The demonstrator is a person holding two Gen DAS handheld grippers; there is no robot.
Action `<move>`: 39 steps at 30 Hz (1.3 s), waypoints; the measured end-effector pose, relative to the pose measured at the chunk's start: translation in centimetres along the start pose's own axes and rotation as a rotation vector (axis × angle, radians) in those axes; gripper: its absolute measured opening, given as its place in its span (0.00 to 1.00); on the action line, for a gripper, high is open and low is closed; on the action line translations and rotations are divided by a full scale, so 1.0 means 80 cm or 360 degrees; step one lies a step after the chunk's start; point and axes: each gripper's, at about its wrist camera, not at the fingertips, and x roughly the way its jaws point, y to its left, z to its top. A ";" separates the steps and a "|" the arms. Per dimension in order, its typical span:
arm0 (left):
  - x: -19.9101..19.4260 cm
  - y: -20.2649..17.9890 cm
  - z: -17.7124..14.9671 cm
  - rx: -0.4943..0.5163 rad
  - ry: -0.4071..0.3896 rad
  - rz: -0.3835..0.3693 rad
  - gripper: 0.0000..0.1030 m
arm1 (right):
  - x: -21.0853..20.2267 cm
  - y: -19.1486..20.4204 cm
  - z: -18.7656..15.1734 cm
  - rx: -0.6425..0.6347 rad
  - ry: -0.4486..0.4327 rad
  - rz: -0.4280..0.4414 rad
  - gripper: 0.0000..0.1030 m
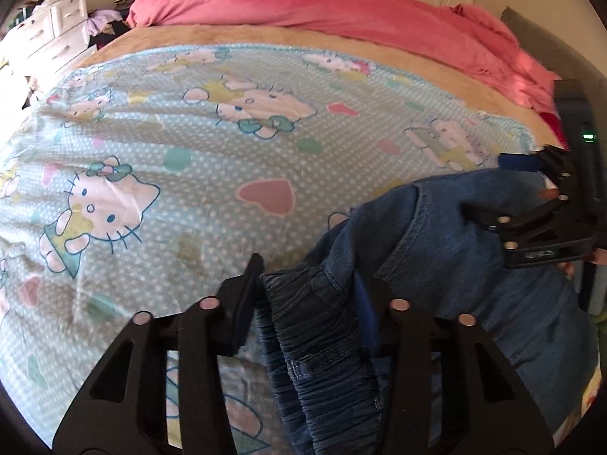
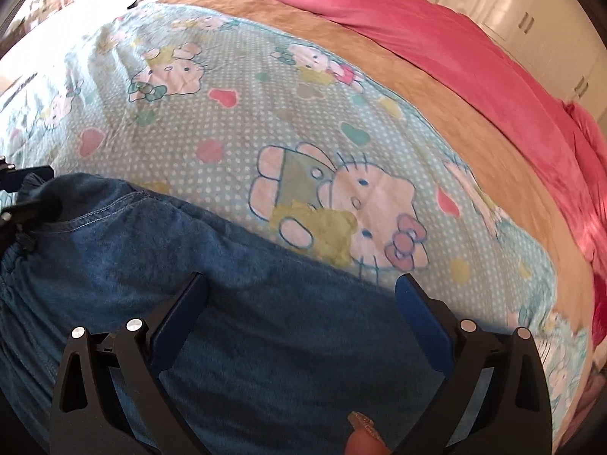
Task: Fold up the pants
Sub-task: 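Lift the waistband with the left gripper while the right gripper grasps the pants near the pocket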
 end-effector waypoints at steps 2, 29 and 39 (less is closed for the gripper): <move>-0.011 -0.002 0.000 0.0003 -0.0045 -0.0025 0.28 | 0.004 0.005 0.006 -0.0058 0.0003 0.0005 0.96; -0.121 -0.036 -0.050 0.0161 -0.0259 -0.0125 0.27 | -0.173 0.027 -0.125 0.0154 -0.0513 0.0410 0.06; -0.174 -0.034 -0.102 0.0146 -0.0264 -0.0161 0.30 | -0.253 0.107 -0.212 0.0019 -0.0567 0.0533 0.05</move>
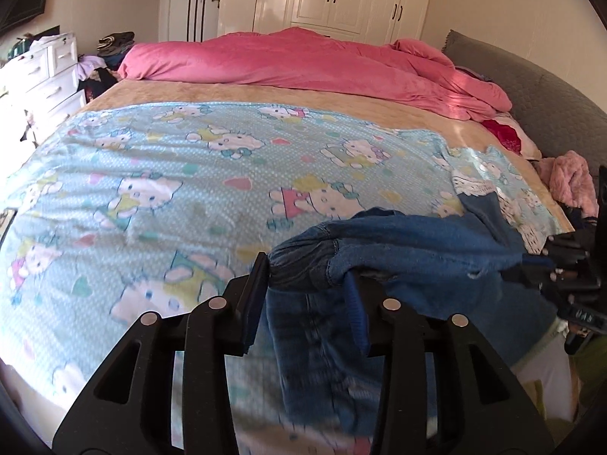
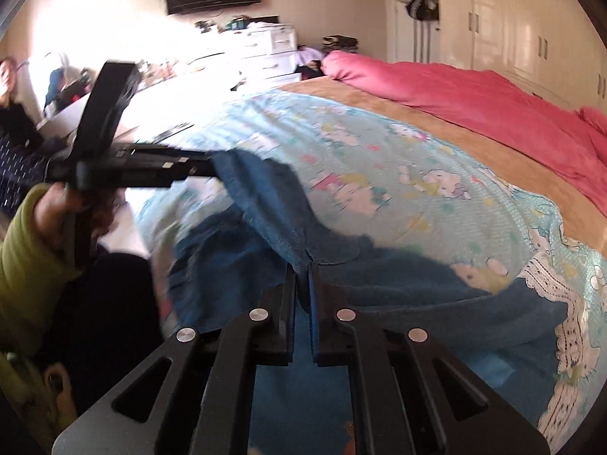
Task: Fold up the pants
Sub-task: 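Lift the waistband with the left gripper while the right gripper grasps the pants near the pocket, then lay the flipped pants down and open both grippers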
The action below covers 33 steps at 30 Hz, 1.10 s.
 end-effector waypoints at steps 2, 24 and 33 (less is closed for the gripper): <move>-0.007 -0.004 -0.010 0.0018 0.0023 -0.0002 0.30 | -0.004 0.014 -0.014 -0.0014 0.0029 0.0012 0.05; -0.051 0.004 -0.094 -0.0082 0.0224 0.0023 0.41 | 0.020 0.078 -0.100 -0.0170 0.0257 0.0035 0.05; -0.046 -0.051 -0.058 -0.0045 0.0095 -0.0118 0.41 | 0.017 0.083 -0.103 -0.0137 0.0257 0.0111 0.09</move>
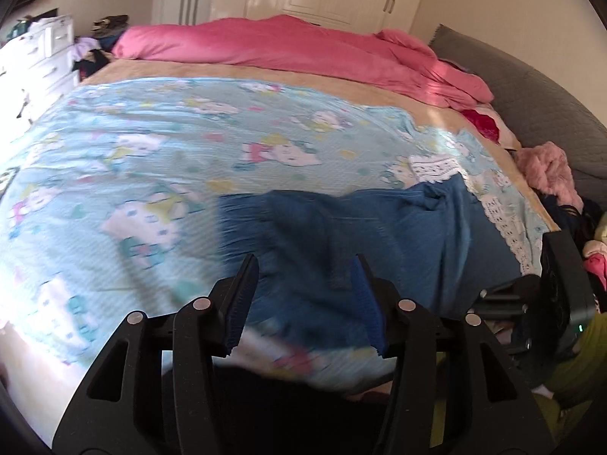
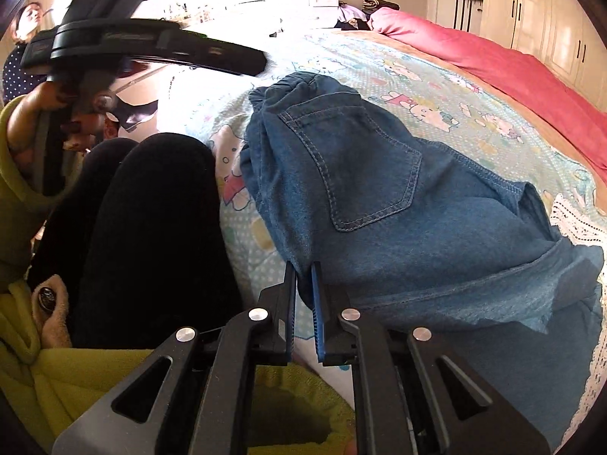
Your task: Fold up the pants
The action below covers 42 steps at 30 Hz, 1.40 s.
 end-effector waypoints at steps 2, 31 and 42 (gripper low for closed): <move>0.021 -0.007 -0.002 0.0033 0.0058 0.0017 0.41 | -0.009 -0.002 -0.001 0.0019 -0.0003 0.0050 0.09; 0.013 -0.011 -0.029 0.0058 0.0032 0.0132 0.49 | -0.059 -0.061 0.008 0.0371 -0.0105 -0.0111 0.45; -0.011 -0.047 -0.018 0.0131 -0.0049 0.0106 0.71 | -0.122 -0.118 -0.005 0.0519 -0.0276 -0.0362 0.64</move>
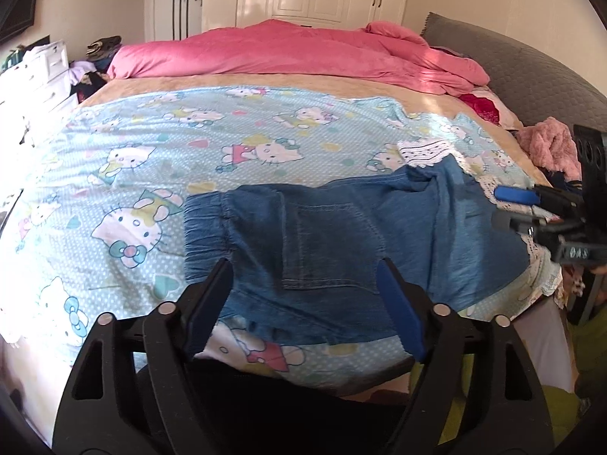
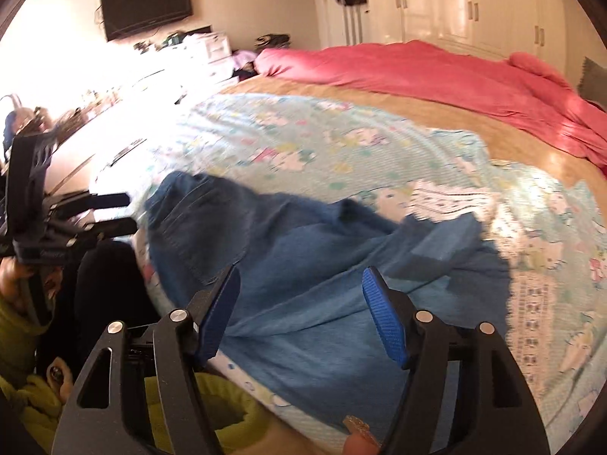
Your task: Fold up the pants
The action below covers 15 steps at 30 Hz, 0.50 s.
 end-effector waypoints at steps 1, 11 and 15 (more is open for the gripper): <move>0.000 -0.004 0.001 0.0009 -0.0002 -0.0004 0.71 | -0.005 -0.008 0.001 0.0012 -0.0016 -0.0023 0.66; 0.016 -0.041 0.001 0.0074 0.0042 -0.0086 0.88 | -0.021 -0.047 0.011 0.0105 -0.0095 -0.0173 0.77; 0.027 -0.056 0.001 0.0082 0.0059 -0.0112 0.90 | -0.013 -0.059 0.017 0.0140 -0.0080 -0.0190 0.78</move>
